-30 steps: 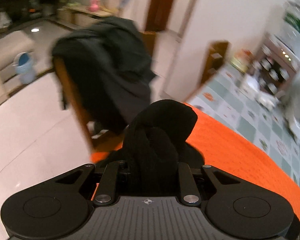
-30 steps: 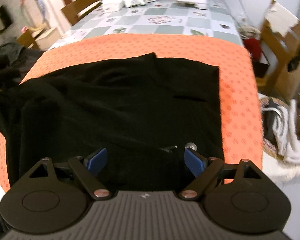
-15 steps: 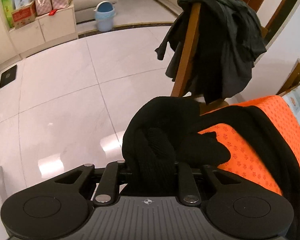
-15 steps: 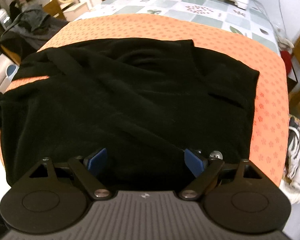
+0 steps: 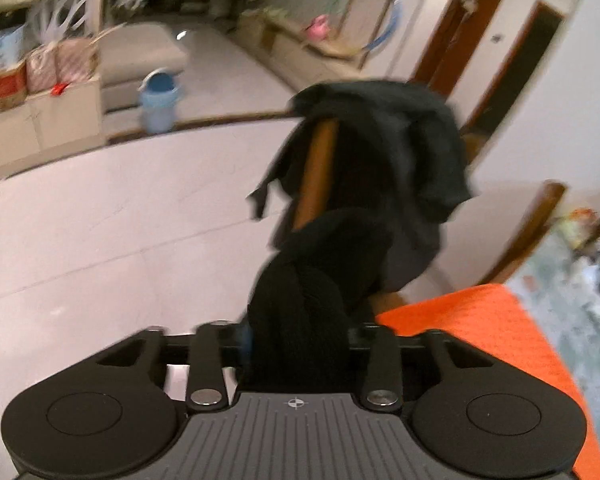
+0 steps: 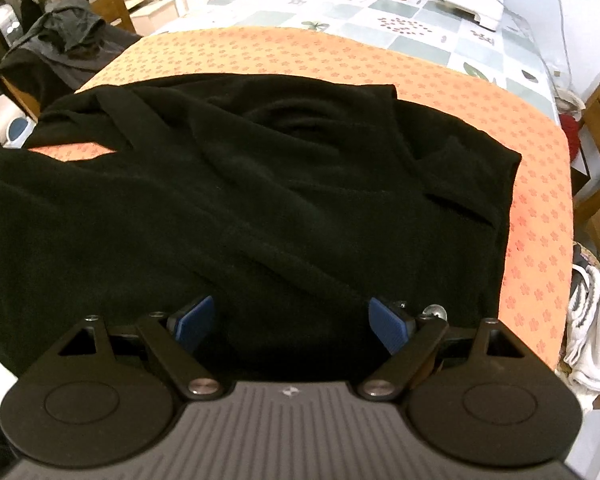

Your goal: Fold clothes

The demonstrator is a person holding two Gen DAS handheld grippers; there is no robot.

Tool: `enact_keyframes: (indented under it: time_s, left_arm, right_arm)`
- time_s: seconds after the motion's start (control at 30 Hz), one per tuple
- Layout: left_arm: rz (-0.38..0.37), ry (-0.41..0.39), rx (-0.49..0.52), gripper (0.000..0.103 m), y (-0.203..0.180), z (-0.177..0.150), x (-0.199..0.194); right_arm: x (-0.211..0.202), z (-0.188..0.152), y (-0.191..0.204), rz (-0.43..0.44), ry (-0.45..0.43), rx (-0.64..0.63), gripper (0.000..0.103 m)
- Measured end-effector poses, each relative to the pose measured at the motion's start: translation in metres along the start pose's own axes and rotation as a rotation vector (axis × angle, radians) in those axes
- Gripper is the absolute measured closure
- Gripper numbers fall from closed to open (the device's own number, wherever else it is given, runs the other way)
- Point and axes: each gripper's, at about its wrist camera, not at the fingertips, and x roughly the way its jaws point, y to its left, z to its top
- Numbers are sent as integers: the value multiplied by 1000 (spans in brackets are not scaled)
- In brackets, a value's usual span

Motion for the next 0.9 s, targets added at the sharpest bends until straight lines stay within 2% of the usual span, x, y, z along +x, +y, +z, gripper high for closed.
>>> enact_keyframes:
  time_s: [0.07,0.1,0.13,0.2,0.47,0.73,0.9]
  left_arm:
    - [49,29,-35,48,13,-6,9]
    - [69,40,-47,41,18,-9,12]
    - [75,37,-36,33,18,-12,12]
    - [85,33,-14,27,19,-16,10]
    - [63,80,64,25,7,-29,4]
    - [-26,117,246,25,-42,-37,23]
    - [-95,145,374,25,-74,-30,47]
  right_arm:
    - [-2,-2,4,-1,-3,1,14]
    - [-3,-4,7,-1,-4,-2,14]
    - [-4,-5,9,-1,-4,-5,14]
    - [-8,-7,15,0,-14,-18,14]
    - [-12,-6,14,24,-26,13,14]
    - [-21,8,14,20,-76,43,14]
    - [-23,26,32,13,-102,51,14]
